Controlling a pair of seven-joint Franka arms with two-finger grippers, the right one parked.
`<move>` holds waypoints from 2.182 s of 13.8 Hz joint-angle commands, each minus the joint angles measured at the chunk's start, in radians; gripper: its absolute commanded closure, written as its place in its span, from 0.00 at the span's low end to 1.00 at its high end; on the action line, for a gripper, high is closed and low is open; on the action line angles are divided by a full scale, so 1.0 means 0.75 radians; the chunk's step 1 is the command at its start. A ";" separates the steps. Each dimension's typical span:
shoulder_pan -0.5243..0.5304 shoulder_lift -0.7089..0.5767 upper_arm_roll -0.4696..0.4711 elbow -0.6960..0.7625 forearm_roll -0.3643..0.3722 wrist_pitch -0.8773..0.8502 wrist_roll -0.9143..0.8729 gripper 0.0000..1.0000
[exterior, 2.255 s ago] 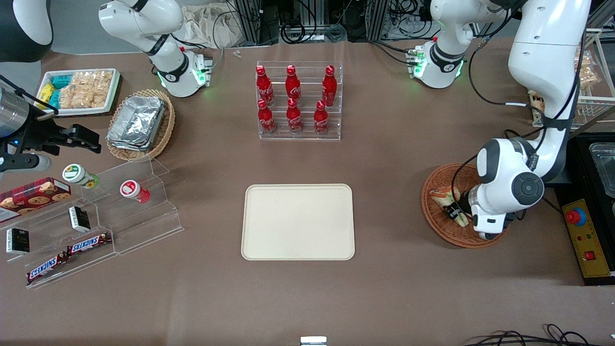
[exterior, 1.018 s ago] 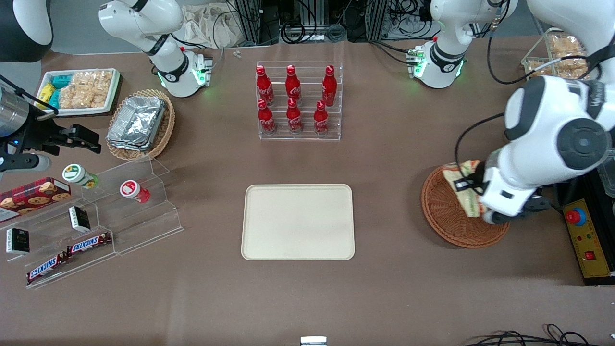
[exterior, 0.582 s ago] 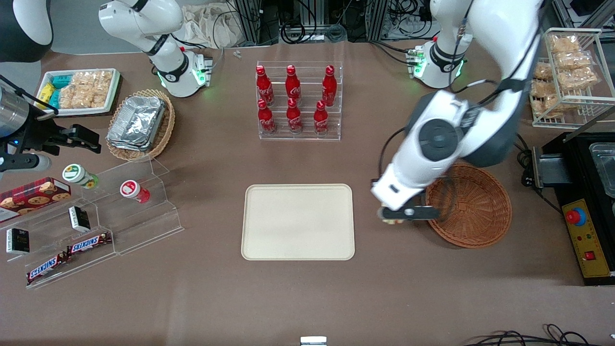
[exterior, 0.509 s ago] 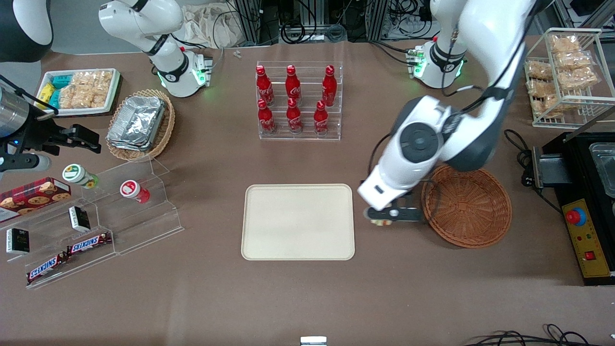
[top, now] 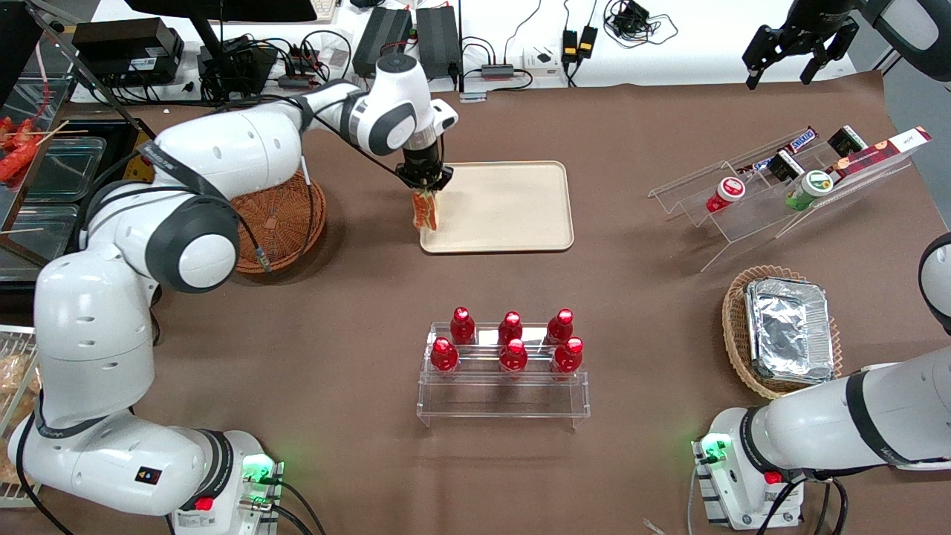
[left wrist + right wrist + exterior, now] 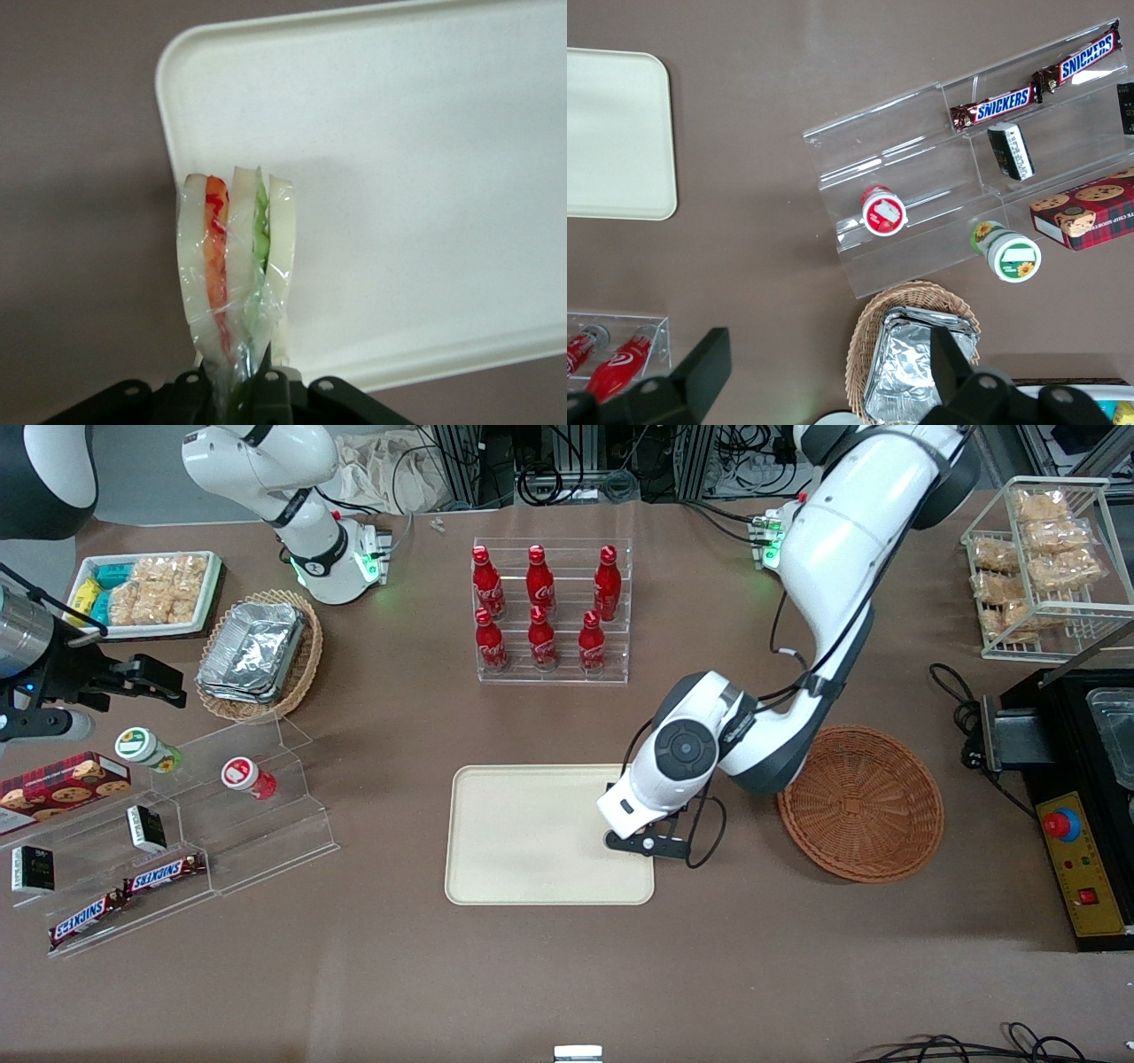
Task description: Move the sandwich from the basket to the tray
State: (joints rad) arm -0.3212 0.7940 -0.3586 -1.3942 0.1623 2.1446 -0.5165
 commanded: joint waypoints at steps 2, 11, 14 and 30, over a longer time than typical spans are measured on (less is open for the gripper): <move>-0.026 0.056 0.006 0.065 0.023 0.033 -0.003 0.97; -0.009 0.028 0.008 0.067 0.009 -0.032 -0.017 0.01; -0.005 -0.060 0.010 0.196 0.003 -0.281 -0.019 0.01; 0.628 -0.697 0.012 0.182 -0.036 -0.931 0.429 0.00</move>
State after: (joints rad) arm 0.1111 0.3193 -0.3423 -1.2093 0.1547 1.4499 -0.2099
